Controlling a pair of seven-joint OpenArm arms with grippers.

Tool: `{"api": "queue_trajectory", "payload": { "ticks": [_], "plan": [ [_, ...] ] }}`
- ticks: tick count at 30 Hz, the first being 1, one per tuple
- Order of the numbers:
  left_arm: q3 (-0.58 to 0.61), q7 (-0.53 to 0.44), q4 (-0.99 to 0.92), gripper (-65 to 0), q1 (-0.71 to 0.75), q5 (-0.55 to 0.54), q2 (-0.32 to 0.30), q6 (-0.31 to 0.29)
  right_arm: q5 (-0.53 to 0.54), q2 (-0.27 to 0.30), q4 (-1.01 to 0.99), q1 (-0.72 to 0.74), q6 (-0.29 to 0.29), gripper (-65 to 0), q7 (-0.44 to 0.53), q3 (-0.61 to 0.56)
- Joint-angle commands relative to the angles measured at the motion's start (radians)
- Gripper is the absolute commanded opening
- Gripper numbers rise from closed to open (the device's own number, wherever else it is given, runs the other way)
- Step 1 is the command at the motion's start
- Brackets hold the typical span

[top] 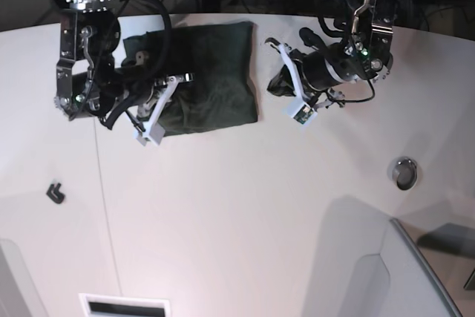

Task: Layout the t-shirt on the table in an organized manner, then fold the t-shirt properly
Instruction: 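Fold the bundle end with the right gripper over toward the left gripper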

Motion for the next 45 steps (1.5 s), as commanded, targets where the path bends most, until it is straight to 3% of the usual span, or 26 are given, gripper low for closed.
{"api": "queue_trajectory", "payload": {
  "ticks": [1,8,11,16,22,27,30,36,40,45],
  "plan": [
    [-0.003,-0.006,0.019,-65.0,0.005,-0.008,-0.030,0.000,0.018,-0.002,0.020,0.015,0.002,-64.2,0.006,-0.001],
    [-0.038,-0.006,0.026,-65.0,0.095,-0.008,-0.150,-0.002,0.018,-0.002,0.020,0.018,0.002,-64.2,0.006,-0.001],
    [-0.155,-0.007,0.025,-65.0,0.140,-0.008,-0.149,-0.007,0.018,-0.002,0.020,0.018,0.002,-64.2,0.006,-0.001],
    [-0.268,-0.007,0.000,-65.0,0.135,-0.007,-0.113,-0.099,0.018,-0.003,0.020,0.018,0.002,-64.2,0.006,-0.001],
    [-0.267,-0.007,-0.017,-65.0,0.092,-0.005,-0.070,-0.099,0.019,-0.005,0.020,0.027,0.004,-64.2,0.006,-0.001],
    [-0.271,-0.007,-0.017,-65.0,0.089,-0.007,-0.070,-0.099,0.065,-0.005,0.015,0.027,0.004,-63.3,0.006,-0.003],
    [-0.276,-0.007,-0.017,-65.0,0.089,-0.004,-0.072,-0.099,0.111,-0.003,0.014,0.030,0.002,-56.7,0.006,-0.003],
    [-0.276,-0.007,-0.020,-65.0,0.091,-0.004,-0.072,-0.099,0.111,-0.003,0.012,0.032,0.002,-33.8,0.006,-0.003],
    [-0.277,-0.007,-0.058,-65.0,0.088,-0.004,-0.072,-0.099,0.113,-0.005,0.011,0.036,0.002,-27.6,0.006,-0.003],
    [-0.277,-0.007,-0.089,-65.0,0.071,-0.005,-0.072,-0.099,0.113,-0.009,-0.037,0.058,0.004,-26.9,0.006,-0.061]
  ]
}}
